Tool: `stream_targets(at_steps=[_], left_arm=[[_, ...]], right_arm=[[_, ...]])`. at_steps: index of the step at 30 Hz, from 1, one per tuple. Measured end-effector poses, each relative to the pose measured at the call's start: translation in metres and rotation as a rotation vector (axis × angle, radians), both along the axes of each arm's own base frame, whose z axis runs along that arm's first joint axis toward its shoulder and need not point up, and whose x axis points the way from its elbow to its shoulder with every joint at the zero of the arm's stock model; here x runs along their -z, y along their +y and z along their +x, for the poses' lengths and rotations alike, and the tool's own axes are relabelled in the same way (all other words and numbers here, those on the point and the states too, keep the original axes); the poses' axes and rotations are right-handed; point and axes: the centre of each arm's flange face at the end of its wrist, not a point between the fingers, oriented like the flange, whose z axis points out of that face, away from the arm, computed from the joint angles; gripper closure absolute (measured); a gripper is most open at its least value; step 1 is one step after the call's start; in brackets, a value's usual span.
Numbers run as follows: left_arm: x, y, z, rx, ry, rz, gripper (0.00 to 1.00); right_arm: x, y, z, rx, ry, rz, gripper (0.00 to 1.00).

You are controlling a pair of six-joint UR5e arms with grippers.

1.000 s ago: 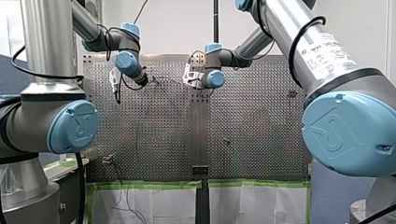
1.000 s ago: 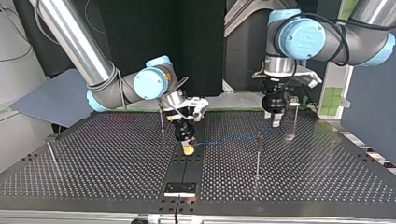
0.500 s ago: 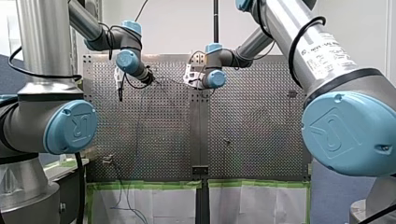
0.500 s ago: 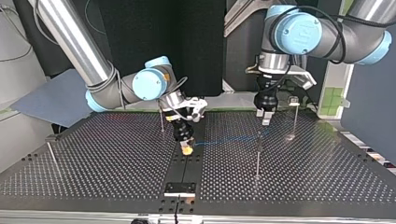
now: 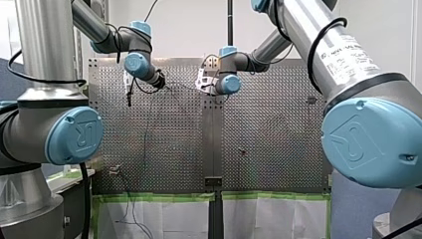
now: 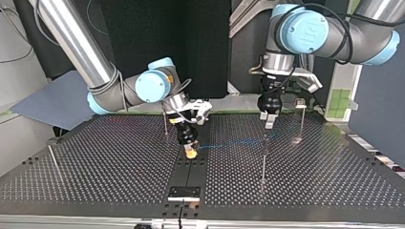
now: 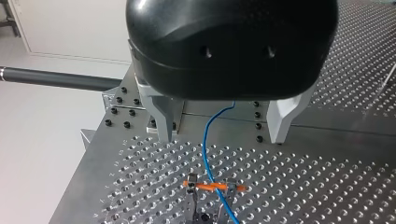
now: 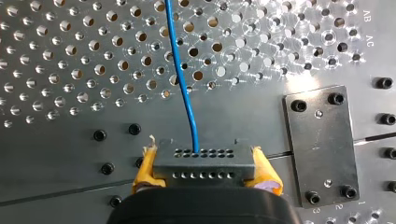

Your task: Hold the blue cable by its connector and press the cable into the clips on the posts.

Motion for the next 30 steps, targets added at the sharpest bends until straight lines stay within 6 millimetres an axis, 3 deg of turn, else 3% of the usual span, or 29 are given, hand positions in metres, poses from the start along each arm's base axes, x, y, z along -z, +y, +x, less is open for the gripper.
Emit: stream_targets(at_steps=[30], left_arm=[[0.0003, 0.0097, 0.0023, -0.064, 0.002, 0.012, 0.00]], right_arm=[[0.0004, -0.0016, -0.0011, 0.001, 0.002, -0.002, 1.00]])
